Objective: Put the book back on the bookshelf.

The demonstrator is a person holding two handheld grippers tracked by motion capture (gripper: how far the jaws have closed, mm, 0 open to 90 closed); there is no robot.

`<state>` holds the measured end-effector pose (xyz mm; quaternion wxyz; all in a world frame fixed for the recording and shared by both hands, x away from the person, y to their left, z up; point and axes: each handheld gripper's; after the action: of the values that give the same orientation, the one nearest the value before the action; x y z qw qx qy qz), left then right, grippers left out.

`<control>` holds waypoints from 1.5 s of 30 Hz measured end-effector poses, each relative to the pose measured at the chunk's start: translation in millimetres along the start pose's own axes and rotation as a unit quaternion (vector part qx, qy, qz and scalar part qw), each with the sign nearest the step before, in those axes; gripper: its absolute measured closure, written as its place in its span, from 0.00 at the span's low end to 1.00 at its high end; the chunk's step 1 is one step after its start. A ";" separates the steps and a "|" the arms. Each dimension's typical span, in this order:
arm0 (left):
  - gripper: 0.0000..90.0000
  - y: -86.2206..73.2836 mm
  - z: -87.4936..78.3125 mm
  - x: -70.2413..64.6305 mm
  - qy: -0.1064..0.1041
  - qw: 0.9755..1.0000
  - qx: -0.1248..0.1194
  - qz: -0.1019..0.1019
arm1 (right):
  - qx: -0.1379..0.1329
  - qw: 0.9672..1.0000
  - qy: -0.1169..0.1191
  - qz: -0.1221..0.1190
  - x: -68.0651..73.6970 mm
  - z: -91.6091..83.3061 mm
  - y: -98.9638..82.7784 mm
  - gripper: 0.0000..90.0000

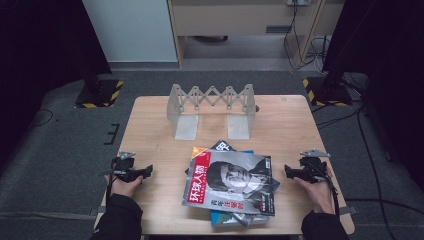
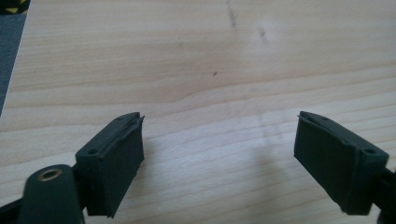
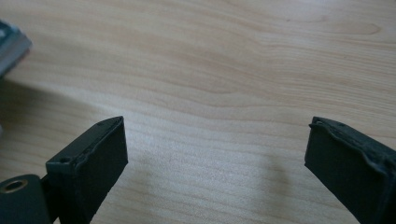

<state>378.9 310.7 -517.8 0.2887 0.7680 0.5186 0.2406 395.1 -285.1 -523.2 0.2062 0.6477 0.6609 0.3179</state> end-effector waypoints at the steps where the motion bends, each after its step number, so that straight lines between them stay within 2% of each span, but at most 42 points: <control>1: 0.17 1.1 -2.9 -1.3 -0.004 1.000 -0.009 -0.003 | -0.005 1.000 0.001 0.009 -0.5 -2.1 1.2 0.07; 4: 0.18 3.7 -9.8 -4.8 -0.013 1.000 -0.021 -0.008 | -0.018 0.999 0.005 0.041 -2.9 -8.9 4.8 0.08; 6: 0.18 6.6 -14.3 -8.0 -0.015 0.999 -0.028 -0.006 | -0.020 0.998 0.008 0.051 -2.7 -12.4 6.1 0.08; 8: 0.19 8.6 -18.2 -11.1 -0.021 0.999 -0.039 -0.008 | -0.022 0.999 0.005 0.049 -0.8 -15.1 7.1 0.09; 11: 0.19 9.9 -22.5 -14.7 -0.030 0.998 -0.048 -0.012 | -0.022 0.998 0.014 0.050 1.4 -17.6 7.5 0.08; 14: 0.20 13.1 -29.6 -19.5 -0.046 0.997 -0.062 -0.014 | -0.035 0.997 0.027 0.058 5.8 -25.1 10.4 0.09; 16: 0.20 15.0 -33.7 -22.6 -0.048 0.996 -0.072 -0.011 | -0.039 0.997 0.033 0.061 7.9 -27.9 12.2 0.09; 19: 0.20 16.7 -38.3 -29.3 -0.051 0.996 -0.080 0.001 | -0.041 0.997 0.031 0.054 12.7 -30.0 13.5 0.09; 22: 0.20 17.9 -40.4 -34.4 -0.061 0.994 -0.086 0.001 | -0.040 0.997 0.033 0.052 17.0 -31.8 14.8 0.09; 25: 0.21 20.7 -45.2 -44.5 -0.080 0.992 -0.095 0.006 | -0.049 0.996 0.050 0.052 24.6 -37.7 16.4 0.09; 27: 0.22 21.5 -46.6 -47.6 -0.085 0.992 -0.096 0.009 | -0.050 0.996 0.054 0.052 25.9 -38.8 16.8 0.09; 31: 0.24 22.9 -50.3 -58.7 -0.104 0.990 -0.099 0.014 | -0.059 0.994 0.081 0.050 37.4 -47.8 18.3 0.09; 34: 0.25 24.0 -52.5 -69.4 -0.120 0.987 -0.101 0.025 | -0.058 0.993 0.090 0.044 43.7 -50.2 18.1 0.09; 35: 0.25 24.0 -52.5 -69.4 -0.120 0.987 -0.101 0.025 | -0.058 0.993 0.090 0.044 43.7 -50.2 18.1 0.09; 39: 0.26 24.3 -53.8 -79.8 -0.139 0.985 -0.102 0.028 | -0.054 0.992 0.105 0.034 53.7 -51.6 17.3 0.09; 45: 0.27 23.7 -53.7 -90.9 -0.155 0.983 -0.097 0.034 | -0.053 0.991 0.122 0.033 61.5 -54.4 14.9 0.09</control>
<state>327.1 229.1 -469.2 0.4301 0.7818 0.4151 0.1773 364.0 -233.3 -465.7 0.1481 0.6135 0.6418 0.4357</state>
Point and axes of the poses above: each handheld gripper's, and its own axes: z roughly forward along the jaws, y roughly out of its top, x roughly to its left, and after that the axes turned 14 degrees about z, right-handed
